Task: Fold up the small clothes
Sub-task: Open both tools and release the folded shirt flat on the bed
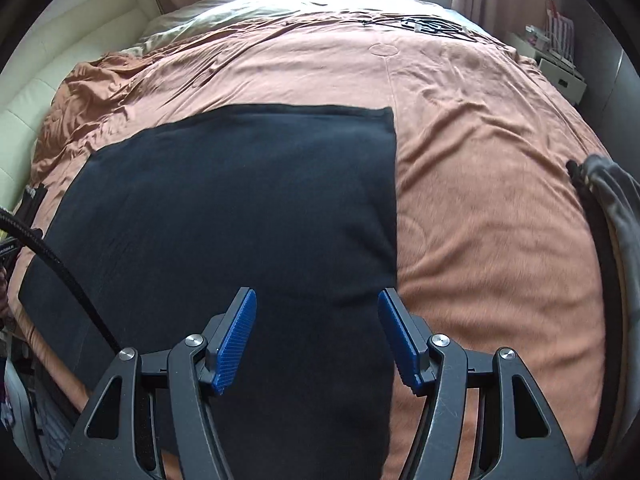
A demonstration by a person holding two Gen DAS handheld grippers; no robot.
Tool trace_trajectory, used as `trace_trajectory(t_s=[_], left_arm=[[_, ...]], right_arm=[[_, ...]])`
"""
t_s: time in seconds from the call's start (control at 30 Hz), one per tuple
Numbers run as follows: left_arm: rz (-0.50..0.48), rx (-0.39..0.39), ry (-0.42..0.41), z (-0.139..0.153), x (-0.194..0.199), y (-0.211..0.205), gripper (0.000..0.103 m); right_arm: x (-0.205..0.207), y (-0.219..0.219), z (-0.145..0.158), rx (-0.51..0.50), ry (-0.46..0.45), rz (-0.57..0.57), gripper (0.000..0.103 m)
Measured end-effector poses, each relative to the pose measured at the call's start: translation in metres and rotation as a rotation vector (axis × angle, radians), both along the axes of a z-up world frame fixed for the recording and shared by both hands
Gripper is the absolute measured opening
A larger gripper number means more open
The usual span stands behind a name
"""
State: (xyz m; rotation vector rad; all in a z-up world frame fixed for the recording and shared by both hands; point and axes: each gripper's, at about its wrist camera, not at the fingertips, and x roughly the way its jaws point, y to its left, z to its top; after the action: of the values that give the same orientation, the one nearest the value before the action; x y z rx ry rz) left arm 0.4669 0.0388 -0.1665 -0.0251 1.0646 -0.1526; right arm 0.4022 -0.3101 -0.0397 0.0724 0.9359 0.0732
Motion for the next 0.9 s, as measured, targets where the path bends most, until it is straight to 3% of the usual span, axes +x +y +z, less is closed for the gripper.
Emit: trace_trajectory(t_s=[0.3, 0.47, 0.53, 0.63, 0.77, 0.9], left_arm=[[0.026, 0.083, 0.019, -0.017, -0.044, 0.006, 0.043], [0.054, 0.054, 0.006, -0.023, -0.07, 0.022, 0.045], [0.08, 0.082, 0.011, -0.023, -0.078, 0.028, 0.052], [0.121, 0.006, 0.024, -0.024, -0.09, 0.045, 0.053], [0.157, -0.007, 0.012, -0.019, -0.103, 0.058, 0.053], [0.211, -0.046, 0.006, -0.014, -0.113, 0.077, 0.053]], right_arm=[[-0.05, 0.004, -0.027, -0.018, 0.045, -0.03, 0.061], [-0.074, 0.002, -0.03, 0.004, 0.049, -0.048, 0.061], [-0.084, 0.004, -0.031, -0.009, 0.044, -0.045, 0.061], [-0.096, 0.006, -0.029, -0.022, 0.041, -0.049, 0.061], [-0.107, 0.002, -0.026, -0.025, 0.065, -0.098, 0.061], [-0.125, -0.01, -0.02, 0.067, 0.042, -0.134, 0.061]])
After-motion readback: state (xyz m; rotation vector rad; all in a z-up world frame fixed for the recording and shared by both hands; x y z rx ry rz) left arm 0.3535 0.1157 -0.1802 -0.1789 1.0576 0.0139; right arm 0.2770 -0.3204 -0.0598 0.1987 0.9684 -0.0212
